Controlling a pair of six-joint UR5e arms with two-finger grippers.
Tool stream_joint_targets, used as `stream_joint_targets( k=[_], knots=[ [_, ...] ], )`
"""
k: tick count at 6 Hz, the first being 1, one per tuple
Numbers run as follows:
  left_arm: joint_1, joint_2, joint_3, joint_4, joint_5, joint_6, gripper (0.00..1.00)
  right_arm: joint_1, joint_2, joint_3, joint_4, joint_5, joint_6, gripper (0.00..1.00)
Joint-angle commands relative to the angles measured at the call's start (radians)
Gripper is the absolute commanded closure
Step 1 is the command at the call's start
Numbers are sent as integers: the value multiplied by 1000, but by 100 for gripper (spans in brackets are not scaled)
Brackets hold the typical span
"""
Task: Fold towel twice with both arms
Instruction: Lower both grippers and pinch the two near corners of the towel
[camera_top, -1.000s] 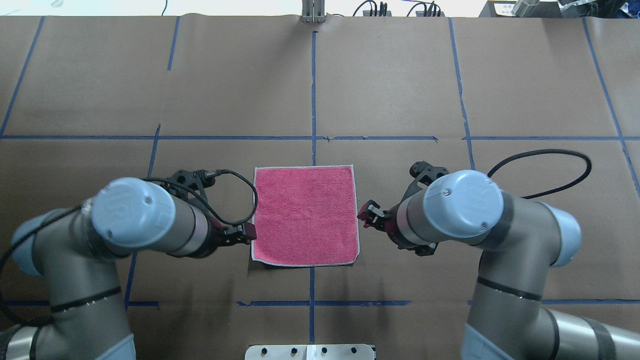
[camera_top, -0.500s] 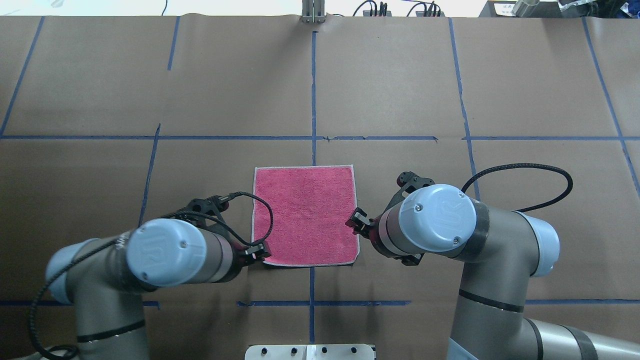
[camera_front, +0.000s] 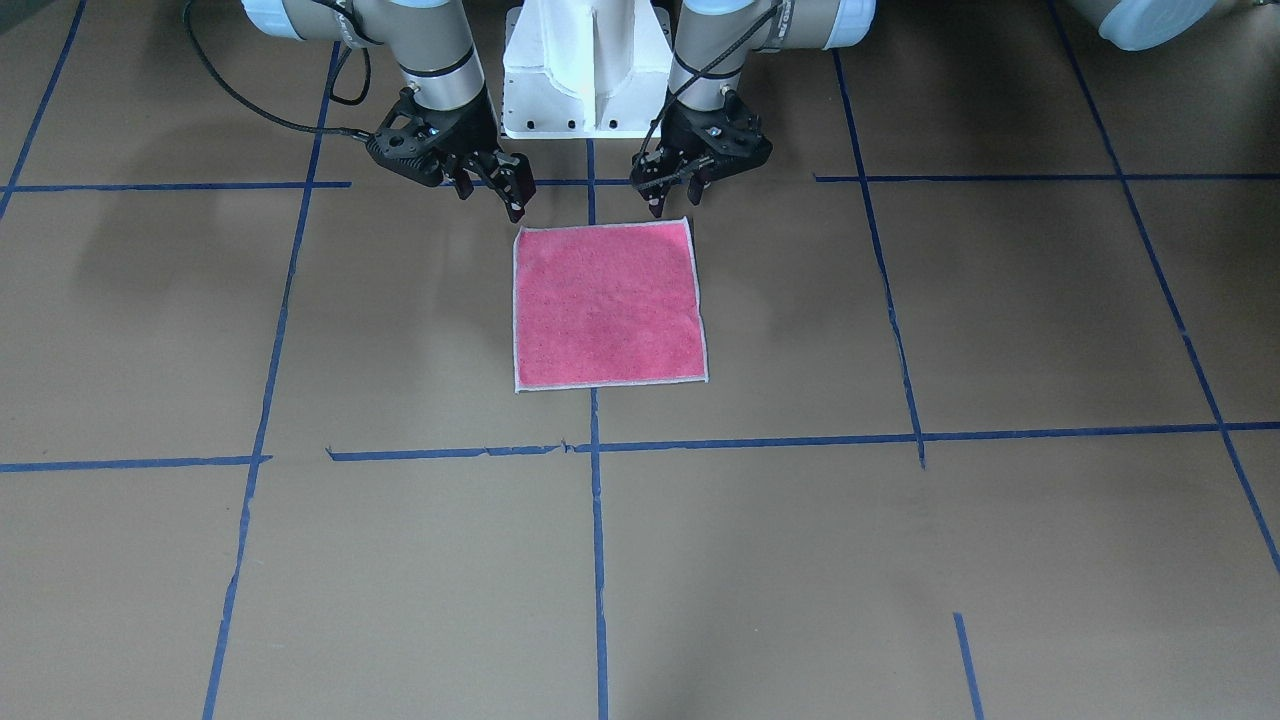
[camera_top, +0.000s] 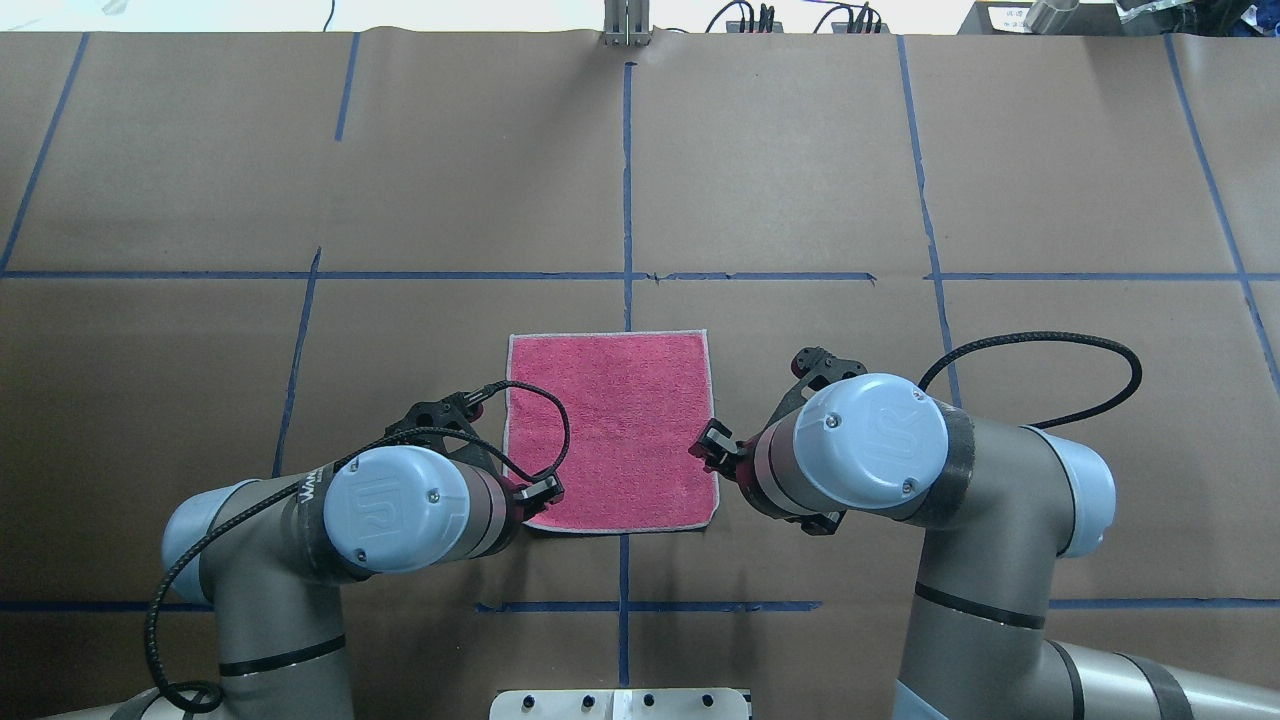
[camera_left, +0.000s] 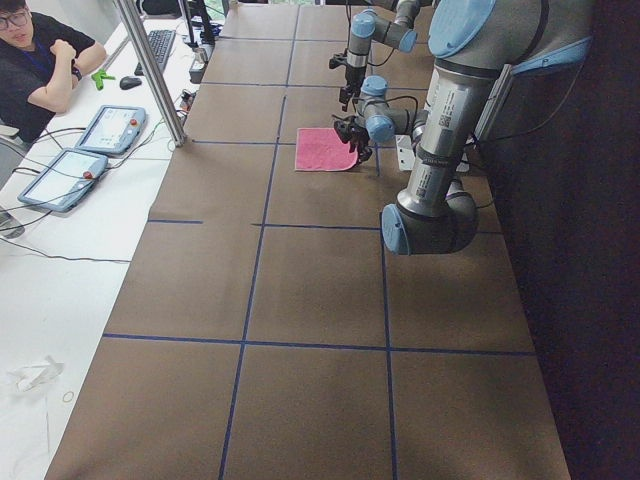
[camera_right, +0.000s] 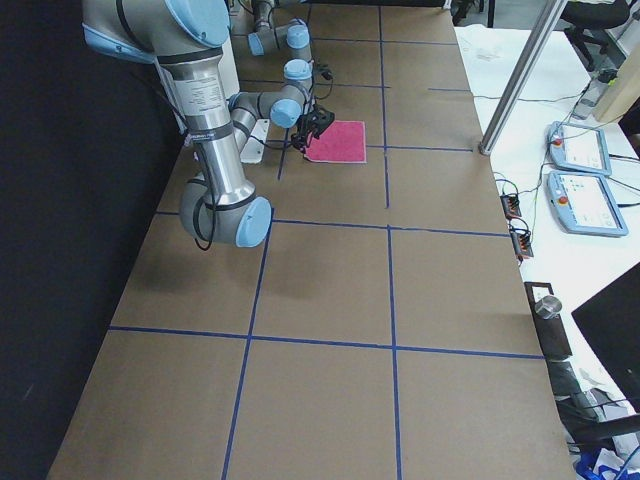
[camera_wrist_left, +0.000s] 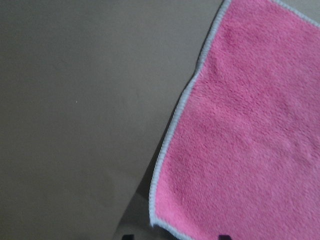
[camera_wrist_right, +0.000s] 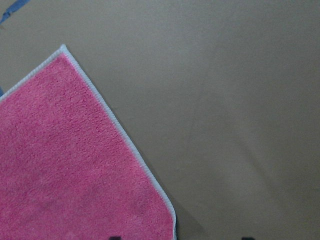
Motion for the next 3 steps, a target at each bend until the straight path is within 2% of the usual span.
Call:
stream_joint_targets(
  k=[1, 2, 3],
  knots=[
    [-2, -1, 57, -54, -1, 1, 41, -2, 0, 1, 0, -6, -1, 15],
    [-1, -2, 58, -58, -3, 7, 50, -2, 0, 1, 0, -7, -1, 15],
    [-2, 1, 58, -73, -3, 8, 69, -2, -2, 1, 0, -7, -1, 15]
  ],
)
